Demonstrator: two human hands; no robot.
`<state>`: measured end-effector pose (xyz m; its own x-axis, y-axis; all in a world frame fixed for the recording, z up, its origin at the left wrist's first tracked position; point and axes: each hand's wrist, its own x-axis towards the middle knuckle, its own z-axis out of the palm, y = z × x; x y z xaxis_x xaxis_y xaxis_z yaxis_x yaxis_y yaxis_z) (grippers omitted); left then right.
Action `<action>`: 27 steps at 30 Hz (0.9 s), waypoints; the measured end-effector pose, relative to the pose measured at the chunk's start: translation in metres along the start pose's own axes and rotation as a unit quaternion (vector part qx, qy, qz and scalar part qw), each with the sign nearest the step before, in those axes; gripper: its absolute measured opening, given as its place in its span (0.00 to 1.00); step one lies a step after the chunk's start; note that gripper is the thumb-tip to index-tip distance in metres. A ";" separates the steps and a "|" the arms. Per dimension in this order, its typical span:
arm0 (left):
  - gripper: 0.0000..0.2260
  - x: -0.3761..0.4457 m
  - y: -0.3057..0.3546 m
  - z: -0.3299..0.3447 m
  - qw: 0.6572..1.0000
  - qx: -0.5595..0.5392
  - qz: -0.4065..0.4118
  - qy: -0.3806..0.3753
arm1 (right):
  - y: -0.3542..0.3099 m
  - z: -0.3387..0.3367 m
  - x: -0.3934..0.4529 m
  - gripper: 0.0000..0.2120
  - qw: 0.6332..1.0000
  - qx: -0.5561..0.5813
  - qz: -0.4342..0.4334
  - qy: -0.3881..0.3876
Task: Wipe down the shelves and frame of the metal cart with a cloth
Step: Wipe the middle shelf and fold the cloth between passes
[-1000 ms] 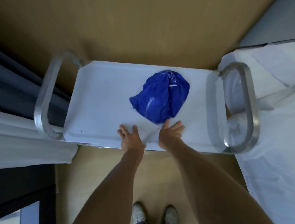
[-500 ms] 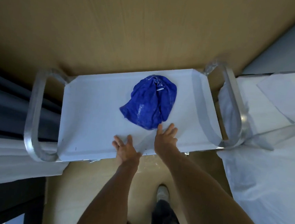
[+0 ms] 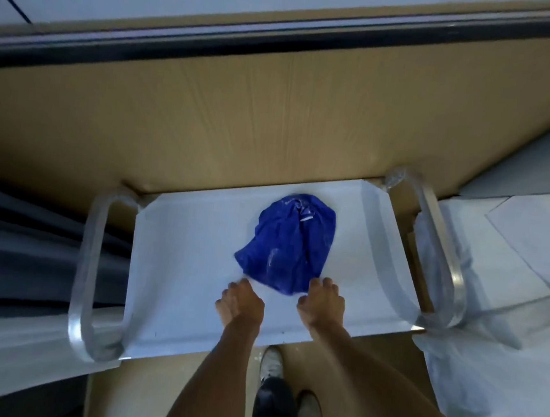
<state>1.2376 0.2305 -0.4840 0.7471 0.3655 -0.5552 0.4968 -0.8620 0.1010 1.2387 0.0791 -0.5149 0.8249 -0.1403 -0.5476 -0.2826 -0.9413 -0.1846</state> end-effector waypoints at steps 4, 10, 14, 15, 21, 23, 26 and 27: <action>0.16 0.054 0.034 -0.040 0.990 -0.138 0.016 0.005 | -0.019 -0.039 0.047 0.26 0.973 0.195 0.059 0.108; 0.17 0.103 0.063 -0.045 0.992 -0.110 0.034 -0.059 | -0.041 -0.040 0.095 0.37 0.932 0.329 0.125 0.092; 0.12 0.110 0.055 -0.038 0.991 -0.078 0.069 -0.082 | -0.047 -0.027 0.091 0.07 0.933 0.338 0.115 0.054; 0.11 0.111 0.054 -0.036 0.986 -0.114 0.075 -0.097 | -0.047 -0.023 0.092 0.07 0.934 0.337 0.105 0.057; 0.14 0.093 0.056 -0.049 0.886 -0.412 -0.030 -0.213 | -0.049 -0.033 0.066 0.08 0.881 0.457 0.107 0.048; 0.11 0.078 0.057 -0.051 0.860 -0.458 -0.055 -0.218 | -0.049 -0.035 0.053 0.09 0.834 0.535 0.128 0.042; 0.06 0.046 0.058 -0.056 0.856 -0.456 -0.034 -0.243 | -0.041 -0.033 0.039 0.23 0.760 0.632 0.147 -0.026; 0.08 0.033 0.058 -0.056 0.850 -0.460 -0.019 -0.255 | -0.035 -0.033 0.034 0.27 0.757 0.637 0.140 -0.037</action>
<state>1.3160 0.2129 -0.4503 0.5513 -0.0154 -0.8342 0.8263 -0.1284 0.5484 1.2928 0.0977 -0.5005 0.6294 -0.2165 -0.7463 -0.7231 0.1886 -0.6645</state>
